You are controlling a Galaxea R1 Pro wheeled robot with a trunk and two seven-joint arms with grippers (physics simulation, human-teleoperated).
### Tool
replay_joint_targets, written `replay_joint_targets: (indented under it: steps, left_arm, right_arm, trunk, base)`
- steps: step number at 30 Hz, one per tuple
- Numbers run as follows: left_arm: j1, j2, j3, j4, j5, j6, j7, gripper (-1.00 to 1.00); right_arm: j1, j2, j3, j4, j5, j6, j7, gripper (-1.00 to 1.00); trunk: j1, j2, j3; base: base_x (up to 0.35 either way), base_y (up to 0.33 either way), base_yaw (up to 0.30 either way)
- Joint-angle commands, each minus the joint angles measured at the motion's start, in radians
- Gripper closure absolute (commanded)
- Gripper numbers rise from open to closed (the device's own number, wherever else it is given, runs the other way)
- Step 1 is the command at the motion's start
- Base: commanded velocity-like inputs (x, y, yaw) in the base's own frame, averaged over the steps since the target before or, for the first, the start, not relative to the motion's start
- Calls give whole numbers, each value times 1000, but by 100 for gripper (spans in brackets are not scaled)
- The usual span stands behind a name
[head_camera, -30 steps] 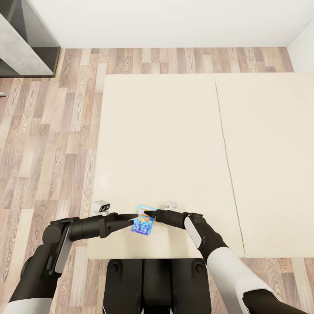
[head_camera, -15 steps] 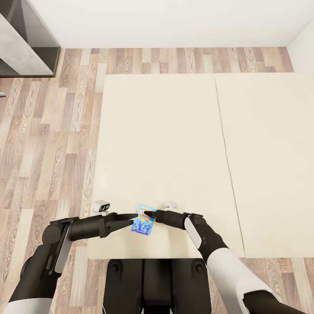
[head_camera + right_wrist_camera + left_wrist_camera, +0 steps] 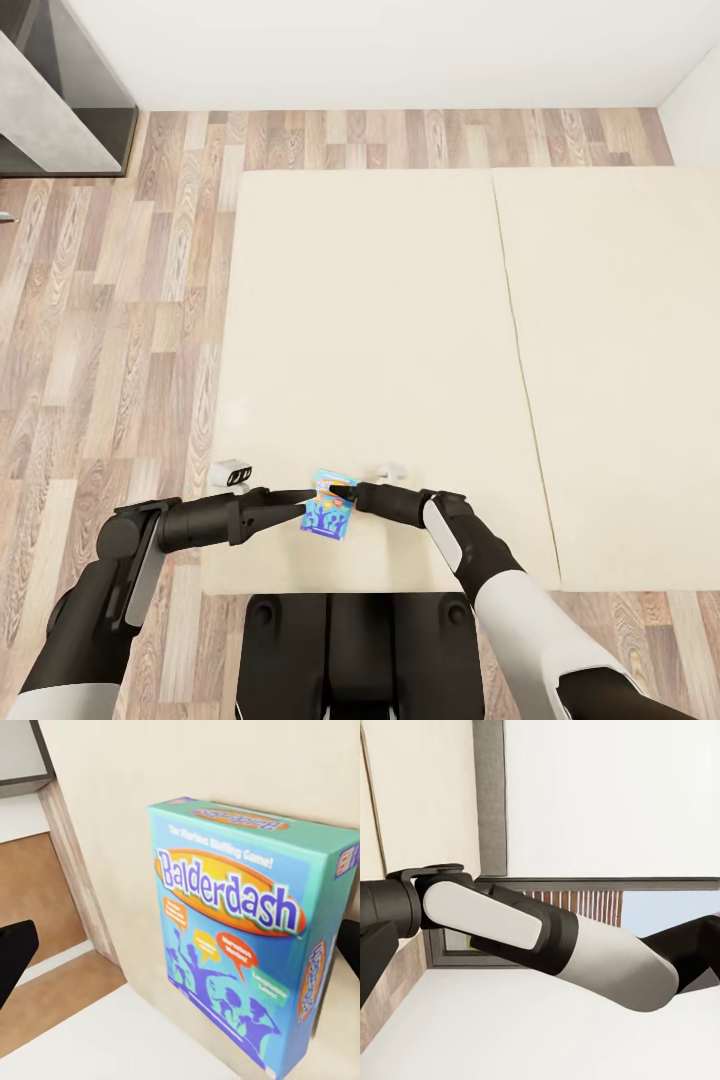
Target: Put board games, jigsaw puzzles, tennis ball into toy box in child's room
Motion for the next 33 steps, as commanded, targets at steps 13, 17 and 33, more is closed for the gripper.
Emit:
replay_joint_targets:
  steps: [13,17,33]
  left_arm:
    - [0,0,0,0,0,11,-3,-100]
    - [0,0,0,0,0,11,-4,-100]
    - [0,0,0,0,0,11,-4,-100]
  right_arm:
    - [0,0,0,-1,-7,8,8,-100]
    - [0,0,0,-1,-7,8,12,-100]
    - [0,0,0,-1,-7,8,13,-100]
  trunk:
    - [1,-1,-1]
    - [1,-1,-1]
    - [1,-1,-1]
  base:
    - [0,0,0]
    - [0,0,0]
    - [0,0,0]
